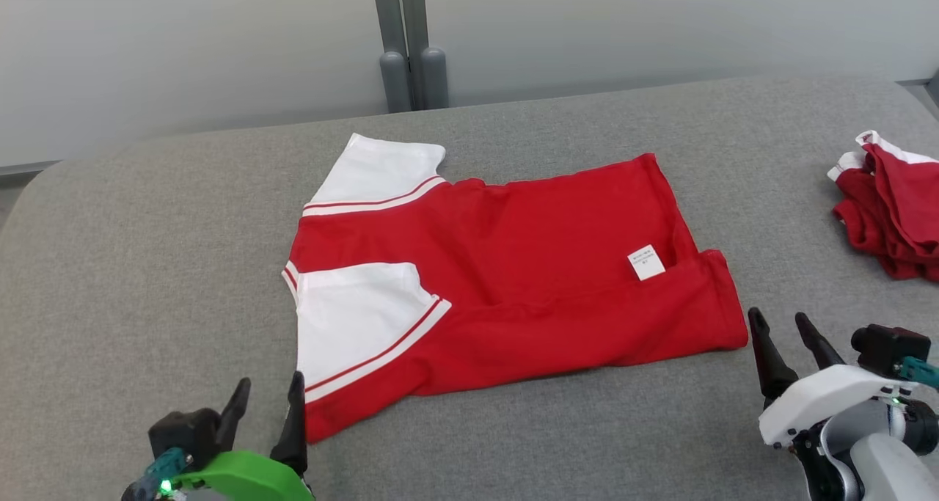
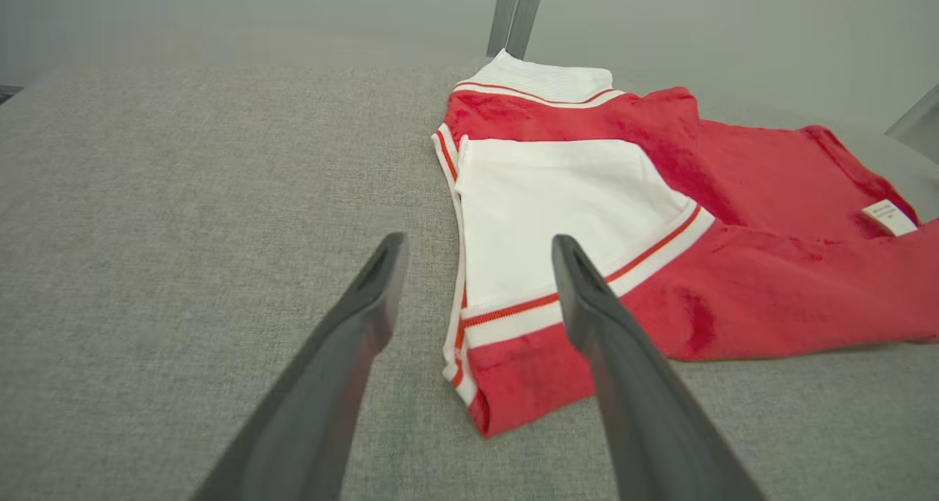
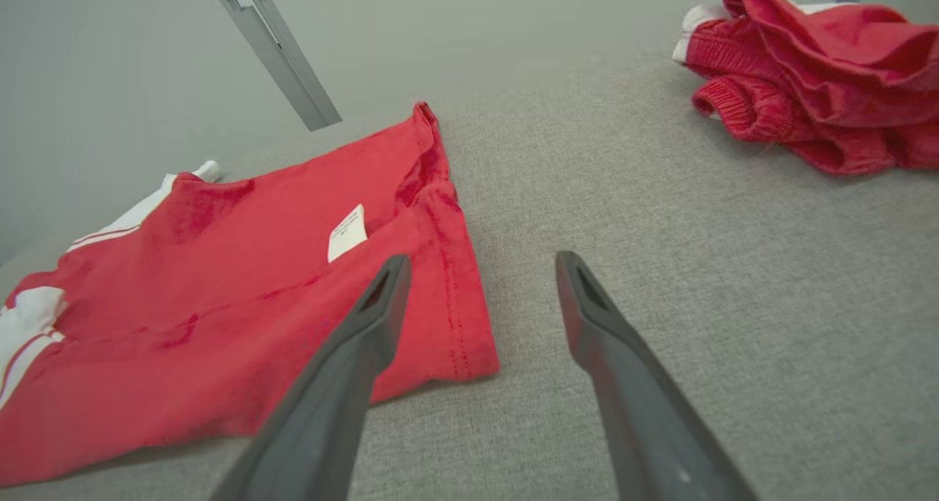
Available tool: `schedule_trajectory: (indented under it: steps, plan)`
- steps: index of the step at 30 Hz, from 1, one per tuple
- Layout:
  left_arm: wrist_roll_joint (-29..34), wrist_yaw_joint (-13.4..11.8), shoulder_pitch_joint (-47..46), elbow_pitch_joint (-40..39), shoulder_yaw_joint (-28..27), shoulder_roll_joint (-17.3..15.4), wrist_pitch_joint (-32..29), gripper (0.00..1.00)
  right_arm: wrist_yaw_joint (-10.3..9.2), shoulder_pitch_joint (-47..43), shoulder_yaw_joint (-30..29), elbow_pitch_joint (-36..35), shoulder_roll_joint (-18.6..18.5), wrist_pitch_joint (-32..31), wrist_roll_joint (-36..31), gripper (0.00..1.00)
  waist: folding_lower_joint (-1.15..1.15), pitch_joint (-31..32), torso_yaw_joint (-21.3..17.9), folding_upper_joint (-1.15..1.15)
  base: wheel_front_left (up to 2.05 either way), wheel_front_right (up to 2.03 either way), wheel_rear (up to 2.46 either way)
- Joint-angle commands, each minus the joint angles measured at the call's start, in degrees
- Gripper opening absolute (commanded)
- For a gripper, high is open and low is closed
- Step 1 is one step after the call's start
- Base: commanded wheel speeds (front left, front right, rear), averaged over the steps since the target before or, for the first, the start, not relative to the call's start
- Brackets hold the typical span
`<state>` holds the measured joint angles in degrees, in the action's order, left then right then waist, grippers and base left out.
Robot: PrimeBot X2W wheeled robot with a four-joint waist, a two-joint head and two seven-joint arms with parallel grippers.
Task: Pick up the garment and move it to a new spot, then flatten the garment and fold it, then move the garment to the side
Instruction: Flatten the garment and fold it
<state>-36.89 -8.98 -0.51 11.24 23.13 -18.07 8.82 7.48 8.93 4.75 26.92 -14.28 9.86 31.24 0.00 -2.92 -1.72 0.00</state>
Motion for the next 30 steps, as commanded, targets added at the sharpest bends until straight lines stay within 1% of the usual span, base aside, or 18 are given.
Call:
schedule_trajectory:
  steps: [1,6,9,13,14,15,16,17,18,19,20,25,30]
  plan:
    - [-0.9,0.7,-1.6,1.2,0.4,0.4,-1.0,1.0,0.02,1.7,0.6,1.6,-0.1,-1.1,0.5,1.0,0.0,-0.8,0.3,0.0,0.0,0.0,0.0]
    - [-2.0,2.9,-4.9,7.5,2.5,1.4,-5.8,1.0,0.02,6.0,3.2,8.1,-0.2,-5.6,2.6,1.0,0.0,-2.3,0.7,0.0,0.0,0.0,0.0]
    - [-2.4,3.9,-6.6,10.1,3.6,1.8,-8.0,1.0,0.02,7.9,5.2,9.9,0.0,-7.9,4.2,1.0,0.0,-2.9,0.9,0.0,0.0,0.0,0.0]
    - [-2.9,4.7,-8.8,13.3,4.7,2.3,-11.1,1.0,0.02,9.2,7.6,11.8,-0.4,-10.3,6.4,1.0,0.0,-3.3,1.1,0.0,0.0,0.0,0.0]
    - [-2.8,4.4,-9.5,14.3,4.9,2.3,-12.0,1.0,0.02,9.5,8.2,12.3,-0.4,-11.1,6.8,1.0,0.0,-3.3,1.2,0.0,0.0,0.0,0.0]
    - [-2.9,4.3,-9.8,15.0,5.2,2.4,-12.8,1.0,0.02,9.6,8.8,12.7,-0.4,-11.6,7.3,0.93,0.0,-3.2,1.2,0.0,0.0,0.0,0.0]
    - [-3.3,4.4,-10.0,15.8,5.4,2.7,-13.7,1.0,0.02,9.8,9.5,12.9,-0.3,-12.0,7.9,0.68,0.0,-3.2,1.1,0.0,0.0,0.0,0.0]
    - [-3.6,4.7,-10.2,16.3,5.5,2.8,-14.2,1.0,0.02,9.9,9.9,13.0,-0.3,-12.0,8.3,0.53,0.0,-3.1,1.1,0.0,0.0,0.0,0.0]
    - [-3.7,4.9,-10.5,16.6,5.6,2.9,-14.4,0.78,0.02,10.0,10.3,12.9,-0.4,-11.6,8.8,0.33,0.0,-3.0,1.0,0.0,0.0,0.0,0.0]
    - [-3.8,5.0,-10.7,16.8,5.6,2.9,-14.4,0.29,0.02,10.1,10.5,12.9,-0.6,-11.3,9.1,0.05,0.0,-2.9,1.0,0.0,0.0,0.0,0.0]
    - [-4.0,5.1,-10.9,16.9,5.5,2.9,-14.2,0.0,0.02,10.1,10.8,12.9,-0.9,-10.9,9.4,0.0,0.0,-2.7,0.9,0.0,0.0,0.0,0.0]
    - [-4.6,5.4,-10.1,16.0,4.9,1.9,-13.7,0.0,0.01,10.1,10.9,12.7,-1.9,-8.8,11.6,0.0,0.0,-1.6,0.7,0.0,0.0,0.0,0.0]
    - [-4.6,4.8,-8.1,12.9,5.5,-0.2,-16.6,0.0,0.01,8.5,11.6,10.9,-3.7,-10.3,13.5,0.0,0.0,0.0,0.8,0.0,0.0,0.0,0.0]
